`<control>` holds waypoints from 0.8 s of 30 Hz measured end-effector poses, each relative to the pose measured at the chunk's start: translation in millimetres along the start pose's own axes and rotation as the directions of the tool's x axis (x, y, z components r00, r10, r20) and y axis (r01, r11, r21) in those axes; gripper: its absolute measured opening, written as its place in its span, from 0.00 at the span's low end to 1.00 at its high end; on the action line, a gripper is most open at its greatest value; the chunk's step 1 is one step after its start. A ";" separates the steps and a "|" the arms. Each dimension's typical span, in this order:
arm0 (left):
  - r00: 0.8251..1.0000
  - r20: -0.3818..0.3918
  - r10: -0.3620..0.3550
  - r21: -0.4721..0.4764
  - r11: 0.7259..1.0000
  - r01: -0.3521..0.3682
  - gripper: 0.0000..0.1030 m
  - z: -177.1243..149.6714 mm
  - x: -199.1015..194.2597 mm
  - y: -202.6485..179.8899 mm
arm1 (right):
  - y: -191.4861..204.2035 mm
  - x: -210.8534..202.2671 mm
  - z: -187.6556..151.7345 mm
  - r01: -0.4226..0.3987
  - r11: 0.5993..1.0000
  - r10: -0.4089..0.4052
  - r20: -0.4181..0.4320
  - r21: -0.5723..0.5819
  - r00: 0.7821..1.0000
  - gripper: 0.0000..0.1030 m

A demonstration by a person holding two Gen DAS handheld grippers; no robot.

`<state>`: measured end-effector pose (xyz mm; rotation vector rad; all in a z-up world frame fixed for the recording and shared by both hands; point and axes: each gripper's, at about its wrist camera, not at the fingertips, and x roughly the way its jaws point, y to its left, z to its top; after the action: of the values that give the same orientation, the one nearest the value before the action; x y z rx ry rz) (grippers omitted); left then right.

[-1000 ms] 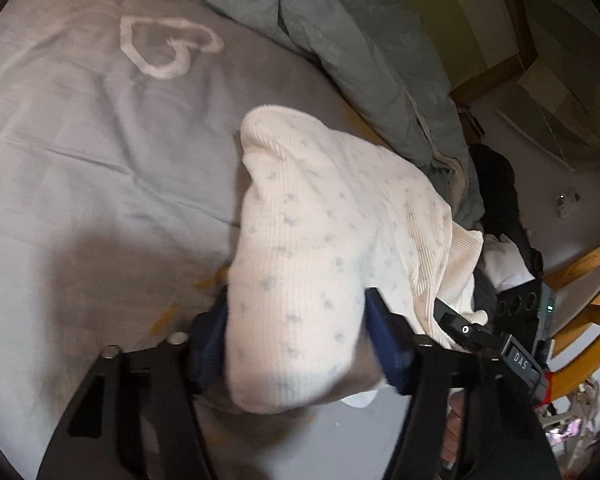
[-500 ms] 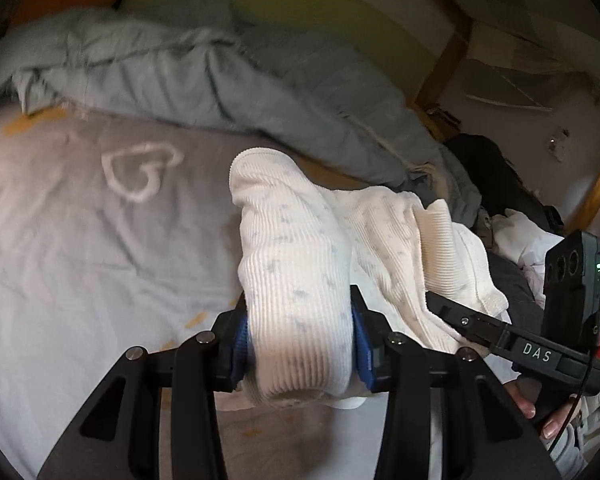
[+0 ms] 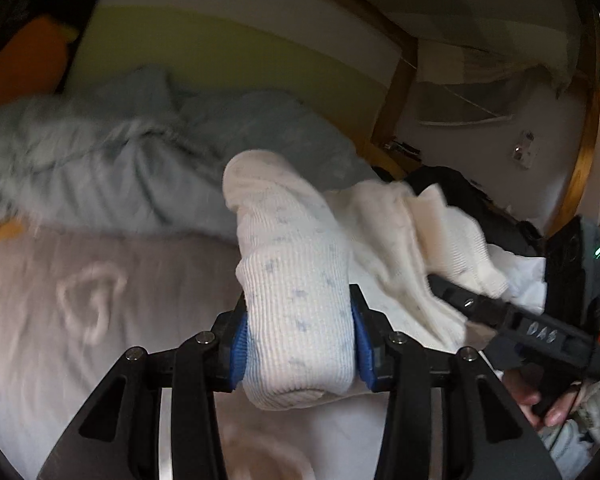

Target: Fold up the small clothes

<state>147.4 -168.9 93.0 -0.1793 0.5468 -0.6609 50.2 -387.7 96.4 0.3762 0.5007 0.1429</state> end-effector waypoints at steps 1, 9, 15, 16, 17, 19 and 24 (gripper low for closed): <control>1.000 -0.012 -0.009 -0.009 1.000 0.009 0.41 10.0 15.7 -0.3 | -7.5 4.3 10.4 0.007 1.000 -0.007 0.017 0.015 1.000 0.39; 0.998 -0.068 0.000 0.028 1.000 0.002 0.41 39.0 134.3 11.7 | -72.5 79.4 51.1 0.092 0.993 -0.097 0.066 0.080 0.993 0.39; 0.960 -0.269 0.079 -0.073 0.992 -0.102 0.52 -29.9 242.6 67.0 | -141.7 179.6 15.8 0.268 0.950 -0.251 -0.120 0.161 0.961 0.39; 0.966 -0.258 0.007 -0.138 0.989 -0.044 0.52 -28.9 238.7 76.4 | -151.1 191.7 4.3 0.293 0.939 -0.270 -0.142 0.180 0.952 0.42; 0.972 -0.234 0.004 -0.138 0.990 -0.037 0.53 -23.6 231.7 77.0 | -156.3 191.2 0.8 0.279 0.935 -0.258 -0.118 0.219 0.959 0.43; 0.974 -0.212 0.078 -0.011 0.997 -0.082 0.55 -21.3 222.8 64.1 | -153.9 186.5 9.5 0.265 0.940 -0.248 -0.106 0.216 0.963 0.44; 0.981 -0.119 0.155 0.124 0.982 -0.140 0.54 -21.6 183.6 40.6 | -124.5 183.6 9.5 0.372 0.922 -0.366 -0.077 0.103 0.928 0.49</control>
<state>277.7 -251.9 -16.3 0.0127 0.6371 -0.5598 219.6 -464.3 -24.8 0.3858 0.6289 -0.2438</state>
